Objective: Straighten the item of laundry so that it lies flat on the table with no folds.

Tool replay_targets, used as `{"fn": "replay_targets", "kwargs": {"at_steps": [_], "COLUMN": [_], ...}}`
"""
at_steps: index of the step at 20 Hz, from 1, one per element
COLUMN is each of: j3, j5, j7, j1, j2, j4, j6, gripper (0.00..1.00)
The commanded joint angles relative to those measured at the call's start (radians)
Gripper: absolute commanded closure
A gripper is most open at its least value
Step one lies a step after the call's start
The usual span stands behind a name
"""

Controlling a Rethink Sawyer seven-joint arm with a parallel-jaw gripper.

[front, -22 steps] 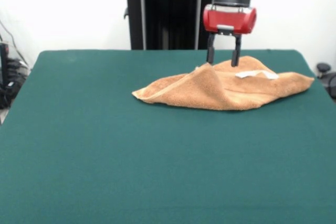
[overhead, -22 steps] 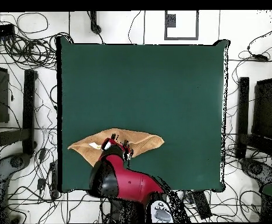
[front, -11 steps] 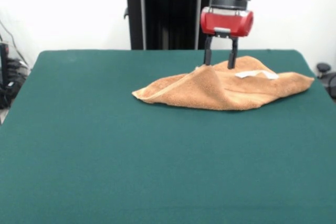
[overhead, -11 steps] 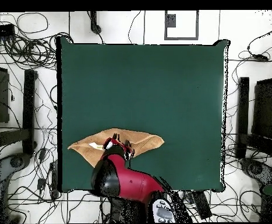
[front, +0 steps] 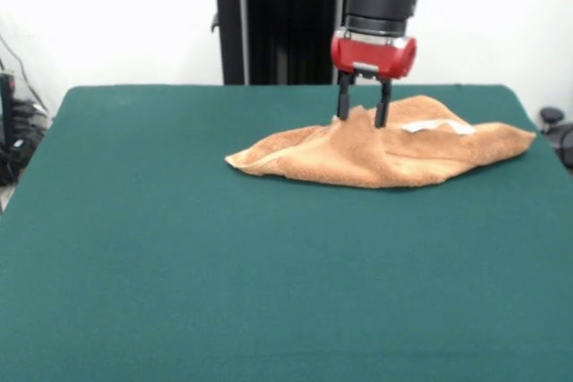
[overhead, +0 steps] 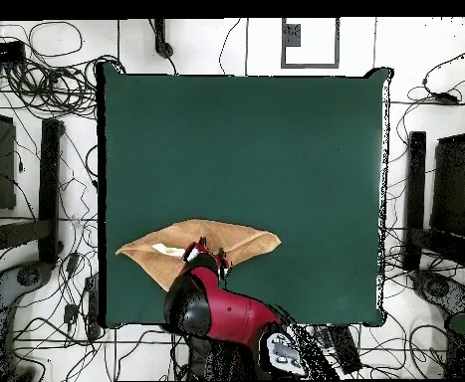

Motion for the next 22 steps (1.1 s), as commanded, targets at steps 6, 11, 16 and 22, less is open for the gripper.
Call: {"fn": "replay_targets", "kwargs": {"at_steps": [6,11,16,22], "j3": [-0.071,-0.154,-0.134,-0.116], "j5": [0.069,0.12,0.094,0.076], "j7": [0.191,0.191,0.204,0.206], "j1": [0.122,0.196,0.172,0.15], "j2": [-0.02,-0.046,-0.041,-0.046], "j4": [0.07,0.081,0.08,0.077], "j6": [0.011,0.049,0.028,0.017], "gripper": [0.0,0.0,0.0,0.0]}}
